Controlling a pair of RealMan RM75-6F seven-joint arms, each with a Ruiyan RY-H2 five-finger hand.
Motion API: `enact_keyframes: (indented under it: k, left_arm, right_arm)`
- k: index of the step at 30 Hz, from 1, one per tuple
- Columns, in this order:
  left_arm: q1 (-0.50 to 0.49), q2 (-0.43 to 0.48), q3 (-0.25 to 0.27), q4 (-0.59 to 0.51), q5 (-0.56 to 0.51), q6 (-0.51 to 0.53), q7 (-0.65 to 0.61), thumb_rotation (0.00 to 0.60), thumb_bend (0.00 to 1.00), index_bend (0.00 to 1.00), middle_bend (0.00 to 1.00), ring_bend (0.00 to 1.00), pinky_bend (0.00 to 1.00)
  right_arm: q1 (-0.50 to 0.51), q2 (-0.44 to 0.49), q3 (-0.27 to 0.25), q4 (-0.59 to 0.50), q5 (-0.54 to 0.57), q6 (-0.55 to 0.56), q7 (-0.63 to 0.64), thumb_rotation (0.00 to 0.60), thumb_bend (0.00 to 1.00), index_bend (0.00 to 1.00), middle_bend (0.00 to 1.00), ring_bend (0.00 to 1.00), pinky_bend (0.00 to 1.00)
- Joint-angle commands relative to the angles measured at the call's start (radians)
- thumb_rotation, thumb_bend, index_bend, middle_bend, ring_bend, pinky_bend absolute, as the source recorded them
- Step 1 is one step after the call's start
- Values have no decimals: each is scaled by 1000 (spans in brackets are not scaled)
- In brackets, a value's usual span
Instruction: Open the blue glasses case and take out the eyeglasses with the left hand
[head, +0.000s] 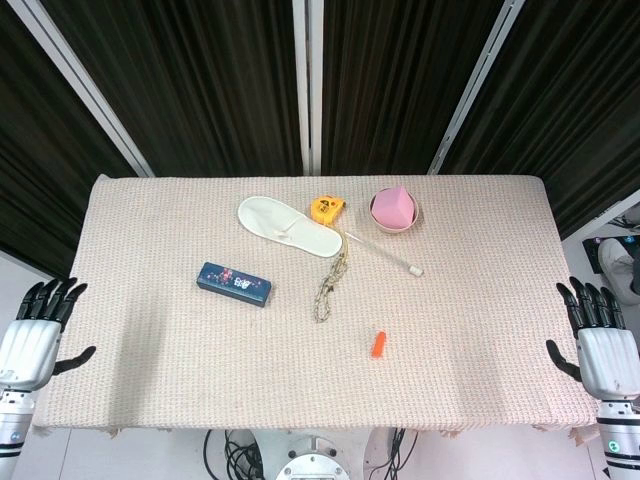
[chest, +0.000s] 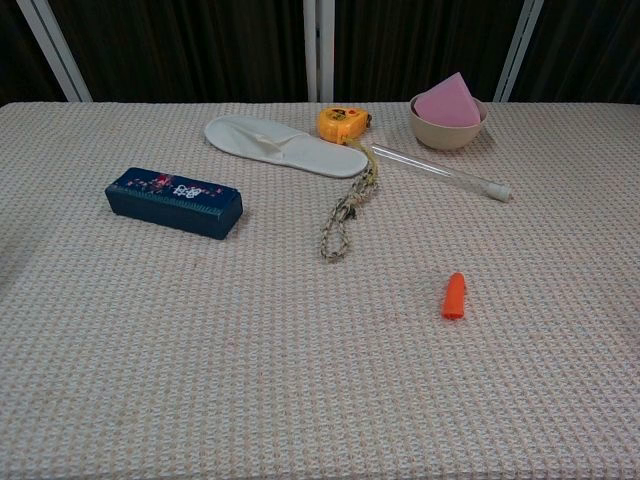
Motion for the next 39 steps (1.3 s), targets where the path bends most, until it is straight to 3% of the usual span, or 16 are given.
enact_keyframes:
  k: [1,10,15,18,22,28,34,39]
  left_arm:
    - [-6,-8,4,7,6,-7,-5,600,140,101,54,11,64]
    - [-46,7,2,3,29,-50,-9,600,139,101,54,11,64]
    - [-120,39,-9,-16,52,-139,-72,600,155,100,54,11,65]
    - [-205,54,-20,-19,94,-229,-129,600,189,98,54,11,66]
    - [-362,35,-47,12,116,-411,-242,600,321,95,54,11,65]
    - [-557,-57,-78,133,41,-690,-371,600,390,78,54,11,64]
    - [-666,-130,-64,233,-4,-861,-412,600,421,71,54,11,64]
    - [-715,-157,-56,281,-36,-933,-422,600,439,68,54,11,64]
  right_arm:
    - [-4,0,0,3,-1,4,4,600,237,0,0,0,0]
    - [-21,-10,2,24,12,21,25,600,238,0,0,0,0]
    - [-14,-6,2,9,5,13,12,600,238,0,0,0,0]
    - [-7,-2,4,8,-9,12,7,600,239,0,0,0,0]
    - [-5,-5,4,8,-17,16,11,600,240,0,0,0,0]
    - [-8,1,6,9,-34,35,41,600,254,0,0,0,0]
    - [-9,1,14,26,-30,42,80,600,293,0,0,0,0]
    - [-10,0,13,38,-26,38,92,600,298,0,0,0,0]
